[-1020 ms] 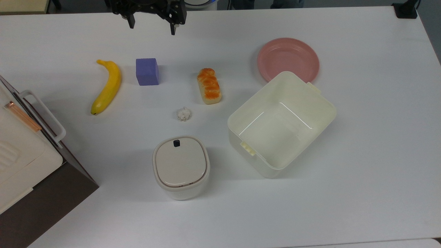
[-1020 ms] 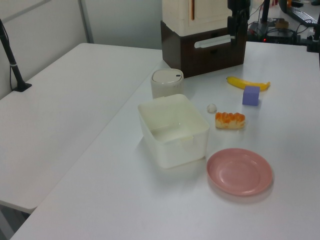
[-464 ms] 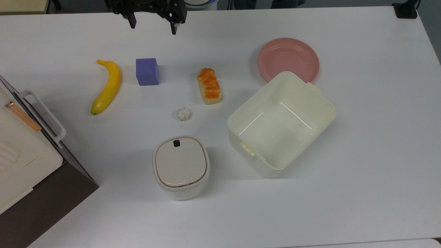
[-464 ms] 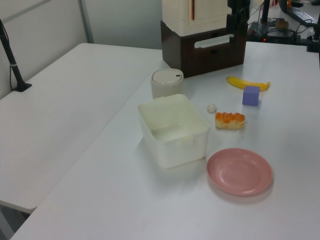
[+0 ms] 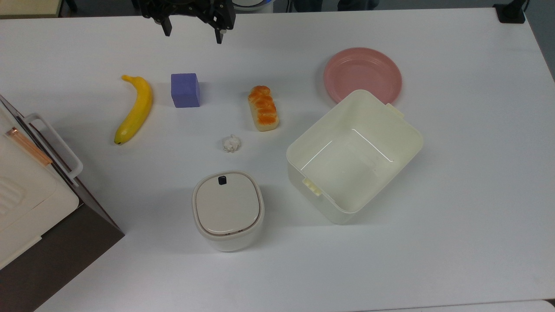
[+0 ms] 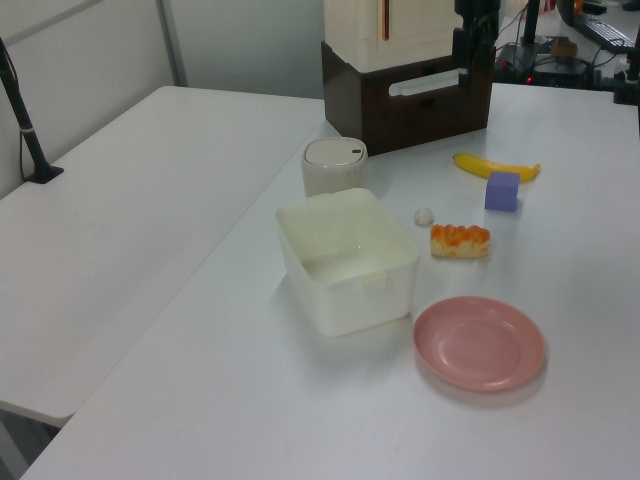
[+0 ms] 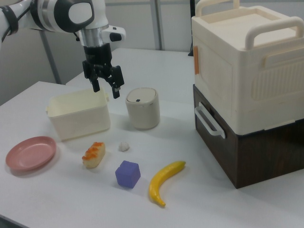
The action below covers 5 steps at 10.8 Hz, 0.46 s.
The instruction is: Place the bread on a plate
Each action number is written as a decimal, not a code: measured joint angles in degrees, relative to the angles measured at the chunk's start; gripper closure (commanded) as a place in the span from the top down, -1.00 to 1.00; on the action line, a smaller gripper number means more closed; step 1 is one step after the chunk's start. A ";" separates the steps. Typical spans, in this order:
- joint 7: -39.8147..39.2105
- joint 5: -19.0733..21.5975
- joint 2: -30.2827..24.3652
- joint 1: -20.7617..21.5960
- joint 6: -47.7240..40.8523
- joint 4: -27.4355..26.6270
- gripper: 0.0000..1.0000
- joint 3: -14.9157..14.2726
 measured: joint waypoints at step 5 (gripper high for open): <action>0.00 0.01 0.00 0.03 0.00 -0.45 1.00 0.33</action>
